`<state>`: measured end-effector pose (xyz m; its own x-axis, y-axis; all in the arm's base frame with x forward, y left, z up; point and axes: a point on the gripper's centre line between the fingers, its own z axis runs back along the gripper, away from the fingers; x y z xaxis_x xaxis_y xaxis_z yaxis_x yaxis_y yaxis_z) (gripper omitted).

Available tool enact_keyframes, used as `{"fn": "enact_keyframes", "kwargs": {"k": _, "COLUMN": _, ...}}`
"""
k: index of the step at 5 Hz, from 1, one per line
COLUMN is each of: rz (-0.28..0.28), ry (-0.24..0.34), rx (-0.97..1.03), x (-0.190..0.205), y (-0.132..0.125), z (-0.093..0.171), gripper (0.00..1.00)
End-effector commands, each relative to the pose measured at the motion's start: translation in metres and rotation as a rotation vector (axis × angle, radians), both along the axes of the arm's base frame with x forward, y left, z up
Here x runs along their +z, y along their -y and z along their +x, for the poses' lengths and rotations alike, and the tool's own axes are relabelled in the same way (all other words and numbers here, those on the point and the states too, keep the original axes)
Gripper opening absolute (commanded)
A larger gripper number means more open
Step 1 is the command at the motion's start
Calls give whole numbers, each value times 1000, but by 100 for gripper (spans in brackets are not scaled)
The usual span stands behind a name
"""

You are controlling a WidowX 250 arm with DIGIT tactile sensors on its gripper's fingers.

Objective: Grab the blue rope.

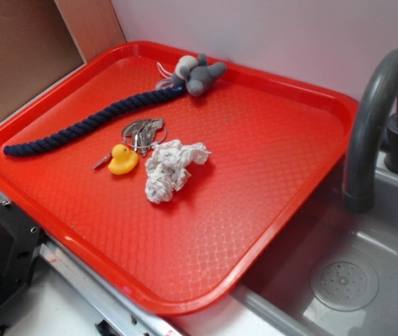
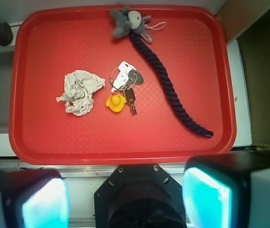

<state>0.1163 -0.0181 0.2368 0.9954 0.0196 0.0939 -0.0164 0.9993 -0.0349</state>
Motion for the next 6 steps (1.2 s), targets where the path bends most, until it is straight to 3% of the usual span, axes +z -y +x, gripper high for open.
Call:
{"fn": "enact_keyframes", "kwargs": {"k": 1, "rz": 0, "ry": 0, "rx": 0, "x": 0, "y": 0, "z": 0, "gripper": 100}}
{"fn": "enact_keyframes", "kwargs": {"k": 2, "rz": 15, "ry": 65, "rx": -21, "x": -6, "y": -12, "z": 0, "gripper": 100}}
{"fn": "enact_keyframes", "kwargs": {"k": 3, "rz": 20, "ry": 99, "rx": -46, "x": -12, "y": -26, "z": -1, "gripper": 100}}
{"fn": "enact_keyframes", "kwargs": {"k": 5, "rz": 35, "ry": 141, "rx": -158, "x": -53, "y": -66, "z": 23, "gripper": 100}}
{"fn": "enact_keyframes", "kwargs": {"k": 6, "rz": 101, "ry": 132, "rx": -148, "x": -69, "y": -74, "z": 28, "gripper": 100}}
